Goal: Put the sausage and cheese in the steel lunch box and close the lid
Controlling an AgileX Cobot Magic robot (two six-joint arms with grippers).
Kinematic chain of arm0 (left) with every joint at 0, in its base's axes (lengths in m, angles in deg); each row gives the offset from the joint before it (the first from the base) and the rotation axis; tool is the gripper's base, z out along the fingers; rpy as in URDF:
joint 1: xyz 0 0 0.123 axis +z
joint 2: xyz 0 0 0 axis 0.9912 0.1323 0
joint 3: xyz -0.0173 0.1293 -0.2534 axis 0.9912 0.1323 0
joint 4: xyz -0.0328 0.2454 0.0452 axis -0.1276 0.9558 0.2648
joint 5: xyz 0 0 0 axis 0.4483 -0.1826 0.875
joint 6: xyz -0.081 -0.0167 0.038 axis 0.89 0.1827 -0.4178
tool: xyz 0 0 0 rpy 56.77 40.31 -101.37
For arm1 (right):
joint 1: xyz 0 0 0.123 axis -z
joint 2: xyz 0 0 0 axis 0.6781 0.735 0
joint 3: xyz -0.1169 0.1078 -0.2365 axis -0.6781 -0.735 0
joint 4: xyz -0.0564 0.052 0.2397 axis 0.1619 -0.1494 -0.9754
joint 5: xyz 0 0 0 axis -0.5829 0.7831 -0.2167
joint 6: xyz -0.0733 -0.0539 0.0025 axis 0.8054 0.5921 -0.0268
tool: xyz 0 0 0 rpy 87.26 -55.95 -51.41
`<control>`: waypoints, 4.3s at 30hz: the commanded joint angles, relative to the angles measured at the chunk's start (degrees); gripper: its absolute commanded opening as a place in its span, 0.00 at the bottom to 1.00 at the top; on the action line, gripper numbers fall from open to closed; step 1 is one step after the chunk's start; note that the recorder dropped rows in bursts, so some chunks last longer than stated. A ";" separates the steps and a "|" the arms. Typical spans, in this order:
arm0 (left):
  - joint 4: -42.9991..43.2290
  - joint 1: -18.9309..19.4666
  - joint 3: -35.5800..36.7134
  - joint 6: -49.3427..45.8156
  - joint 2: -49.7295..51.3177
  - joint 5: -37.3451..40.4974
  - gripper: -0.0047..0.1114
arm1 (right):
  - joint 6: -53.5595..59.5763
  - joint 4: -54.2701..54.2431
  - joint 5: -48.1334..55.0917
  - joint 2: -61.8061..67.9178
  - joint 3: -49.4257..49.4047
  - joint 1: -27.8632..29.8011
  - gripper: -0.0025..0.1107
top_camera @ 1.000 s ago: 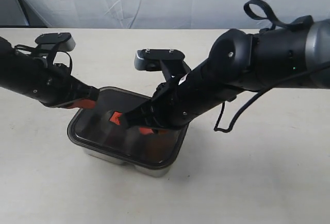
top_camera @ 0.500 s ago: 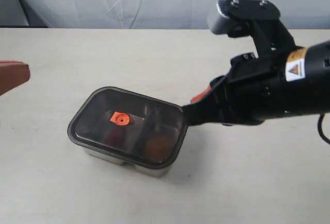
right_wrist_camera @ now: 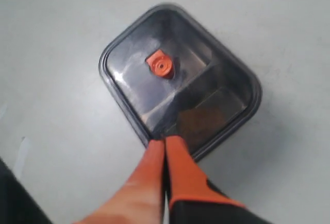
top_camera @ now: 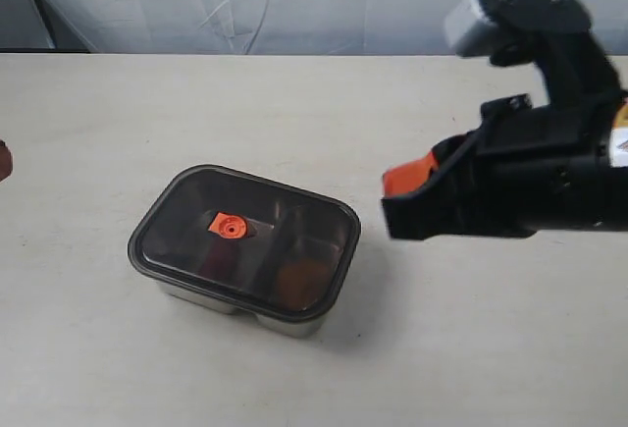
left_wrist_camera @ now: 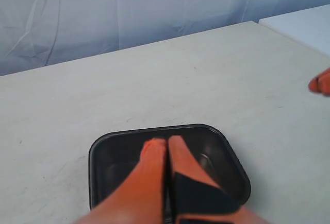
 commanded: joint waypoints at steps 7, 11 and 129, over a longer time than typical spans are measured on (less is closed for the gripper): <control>0.52 -0.15 0.19 0.37 -0.33 -0.42 0.04 | 0.58 4.00 -1.78 -22.66 -1.01 31.00 0.02; 0.52 -0.15 0.19 0.37 -0.33 -0.42 0.04 | 0.63 7.00 -1.41 -31.02 -4.16 42.49 0.02; 40.39 9.11 29.16 37.60 -25.65 -20.82 0.04 | 0.03 8.19 -7.52 -58.25 -42.28 54.37 0.02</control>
